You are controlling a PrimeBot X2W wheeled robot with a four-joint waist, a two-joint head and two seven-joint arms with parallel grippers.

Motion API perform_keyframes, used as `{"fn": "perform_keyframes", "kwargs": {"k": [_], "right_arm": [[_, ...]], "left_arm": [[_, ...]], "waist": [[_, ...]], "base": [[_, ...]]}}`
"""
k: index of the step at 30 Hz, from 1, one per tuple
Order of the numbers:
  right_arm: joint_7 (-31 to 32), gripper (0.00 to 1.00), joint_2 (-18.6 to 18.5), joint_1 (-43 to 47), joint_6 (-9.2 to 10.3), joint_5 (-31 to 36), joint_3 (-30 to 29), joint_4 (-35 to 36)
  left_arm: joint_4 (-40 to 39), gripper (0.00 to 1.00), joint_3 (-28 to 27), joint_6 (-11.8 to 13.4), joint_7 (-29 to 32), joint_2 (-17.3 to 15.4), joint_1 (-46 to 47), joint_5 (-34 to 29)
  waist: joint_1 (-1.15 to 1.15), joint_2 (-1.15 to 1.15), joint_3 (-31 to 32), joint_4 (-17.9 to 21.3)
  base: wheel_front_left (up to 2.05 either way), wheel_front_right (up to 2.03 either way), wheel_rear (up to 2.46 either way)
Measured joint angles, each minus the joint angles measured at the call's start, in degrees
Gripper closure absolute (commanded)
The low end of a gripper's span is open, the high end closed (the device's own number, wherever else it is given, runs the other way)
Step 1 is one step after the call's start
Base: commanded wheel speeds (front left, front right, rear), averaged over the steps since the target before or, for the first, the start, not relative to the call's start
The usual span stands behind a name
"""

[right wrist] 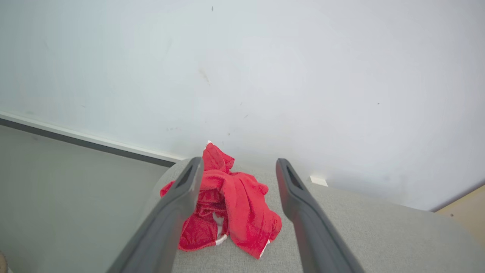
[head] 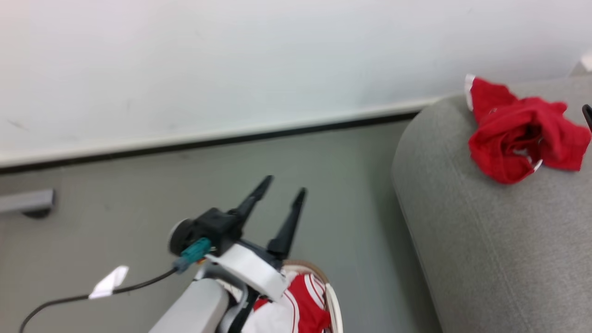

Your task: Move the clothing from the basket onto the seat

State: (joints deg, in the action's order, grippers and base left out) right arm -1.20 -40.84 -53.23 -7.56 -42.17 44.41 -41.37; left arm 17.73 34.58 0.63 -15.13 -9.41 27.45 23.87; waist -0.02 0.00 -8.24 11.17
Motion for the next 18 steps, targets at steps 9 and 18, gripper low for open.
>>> {"fn": "perform_keyframes", "kwargs": {"k": [9,18], "right_arm": [[-9.4,0.0,-0.79,9.35,0.0,-4.86,-7.76,9.35],[-13.5,0.0,7.55,27.6,0.0,-0.35,-21.45,16.1]], "left_arm": [[-3.34,0.0,-8.26,3.07,0.0,-3.58,-6.14,0.05],[-4.65,0.0,-16.62,5.71,0.0,-4.69,-13.69,-0.15]], "waist": [[0.0,0.0,6.72,-1.75],[0.0,0.0,9.13,-5.07]], "base": [[0.0,0.0,0.0],[0.0,0.0,0.0]]}}
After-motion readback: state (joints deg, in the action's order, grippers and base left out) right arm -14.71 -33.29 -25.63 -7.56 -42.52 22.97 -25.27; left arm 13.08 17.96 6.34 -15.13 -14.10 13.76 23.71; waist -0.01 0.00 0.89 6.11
